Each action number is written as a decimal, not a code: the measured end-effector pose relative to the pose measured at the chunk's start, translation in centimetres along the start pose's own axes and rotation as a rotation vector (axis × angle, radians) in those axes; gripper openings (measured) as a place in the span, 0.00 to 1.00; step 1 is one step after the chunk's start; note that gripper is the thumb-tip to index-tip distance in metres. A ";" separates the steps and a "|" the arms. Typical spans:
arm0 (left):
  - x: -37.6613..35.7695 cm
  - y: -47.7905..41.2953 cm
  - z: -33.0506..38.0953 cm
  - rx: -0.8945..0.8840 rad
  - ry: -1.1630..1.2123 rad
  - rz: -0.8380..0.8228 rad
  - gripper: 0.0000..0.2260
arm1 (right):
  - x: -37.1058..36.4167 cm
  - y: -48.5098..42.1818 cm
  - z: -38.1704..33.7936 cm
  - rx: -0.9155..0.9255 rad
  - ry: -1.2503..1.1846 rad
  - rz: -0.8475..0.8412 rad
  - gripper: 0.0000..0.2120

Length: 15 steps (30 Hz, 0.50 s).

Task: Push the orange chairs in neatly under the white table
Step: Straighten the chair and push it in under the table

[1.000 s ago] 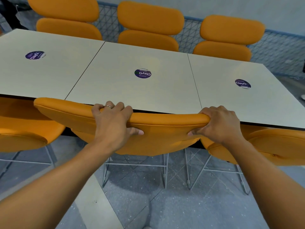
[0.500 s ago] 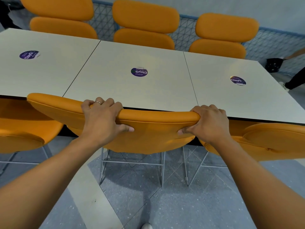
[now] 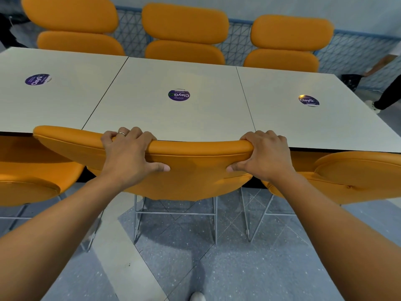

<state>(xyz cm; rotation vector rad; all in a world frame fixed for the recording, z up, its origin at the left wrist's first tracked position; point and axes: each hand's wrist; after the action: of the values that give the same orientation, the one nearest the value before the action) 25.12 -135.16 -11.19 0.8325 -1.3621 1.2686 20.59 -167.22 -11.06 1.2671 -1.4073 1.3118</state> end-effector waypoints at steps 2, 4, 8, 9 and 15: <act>0.0 0.0 0.0 0.003 -0.002 -0.016 0.34 | 0.0 0.1 0.0 0.006 0.004 0.009 0.39; -0.1 0.1 -0.1 0.004 -0.003 -0.025 0.35 | -0.1 0.1 0.1 0.009 0.006 0.013 0.39; 0.1 0.1 -0.2 0.004 -0.006 -0.048 0.39 | -0.2 0.1 0.2 0.015 0.020 0.017 0.40; 0.2 0.0 -0.2 0.010 -0.001 -0.069 0.41 | -0.3 0.1 0.3 0.018 0.024 0.018 0.40; 1.1 0.1 0.0 0.056 0.102 -0.114 0.39 | -0.3 0.1 0.3 0.030 0.010 0.036 0.39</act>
<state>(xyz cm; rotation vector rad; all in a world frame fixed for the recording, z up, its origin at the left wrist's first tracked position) 24.82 -134.96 -10.14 0.8605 -1.1859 1.2481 20.54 -167.46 -11.42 1.2584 -1.4147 1.3661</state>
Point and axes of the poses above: each hand's wrist, its own y-axis away from the middle knuckle, its own x-axis out of the back of the hand, z = x × y, and after that the axes turned 6 degrees about x, right-handed
